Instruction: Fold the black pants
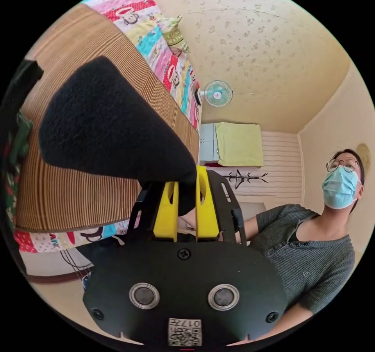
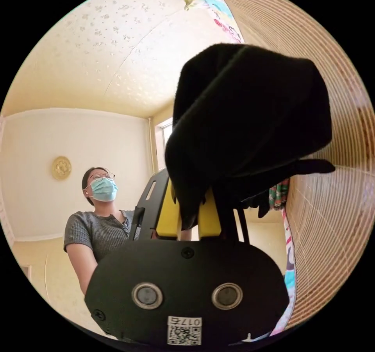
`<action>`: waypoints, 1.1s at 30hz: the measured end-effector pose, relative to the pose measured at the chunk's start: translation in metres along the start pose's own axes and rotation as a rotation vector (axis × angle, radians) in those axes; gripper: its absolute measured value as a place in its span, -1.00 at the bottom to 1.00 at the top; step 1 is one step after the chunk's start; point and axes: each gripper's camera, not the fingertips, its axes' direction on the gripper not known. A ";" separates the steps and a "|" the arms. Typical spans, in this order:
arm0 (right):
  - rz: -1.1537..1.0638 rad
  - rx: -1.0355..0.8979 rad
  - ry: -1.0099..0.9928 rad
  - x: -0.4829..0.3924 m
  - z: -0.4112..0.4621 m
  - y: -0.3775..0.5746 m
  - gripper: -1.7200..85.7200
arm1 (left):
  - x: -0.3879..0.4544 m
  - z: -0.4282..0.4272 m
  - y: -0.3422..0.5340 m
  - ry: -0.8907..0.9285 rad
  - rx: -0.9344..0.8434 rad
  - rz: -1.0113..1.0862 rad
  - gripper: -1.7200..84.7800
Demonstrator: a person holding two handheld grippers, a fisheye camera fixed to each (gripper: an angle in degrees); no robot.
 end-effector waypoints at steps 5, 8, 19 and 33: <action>-0.055 -0.106 -0.172 0.025 0.185 -0.034 -0.79 | 0.048 -0.135 0.004 -0.030 0.118 0.173 -0.81; -0.075 -0.234 -0.119 0.037 0.304 -0.046 -0.79 | 0.055 -0.227 0.036 -0.057 0.256 0.205 -0.80; -0.042 -0.531 0.726 0.172 0.338 0.034 -0.91 | -0.077 -0.306 0.294 -0.575 0.928 -0.550 -0.74; -0.087 0.025 1.981 0.099 0.135 0.074 -0.22 | -0.149 0.186 -0.002 -0.984 0.031 0.288 -0.56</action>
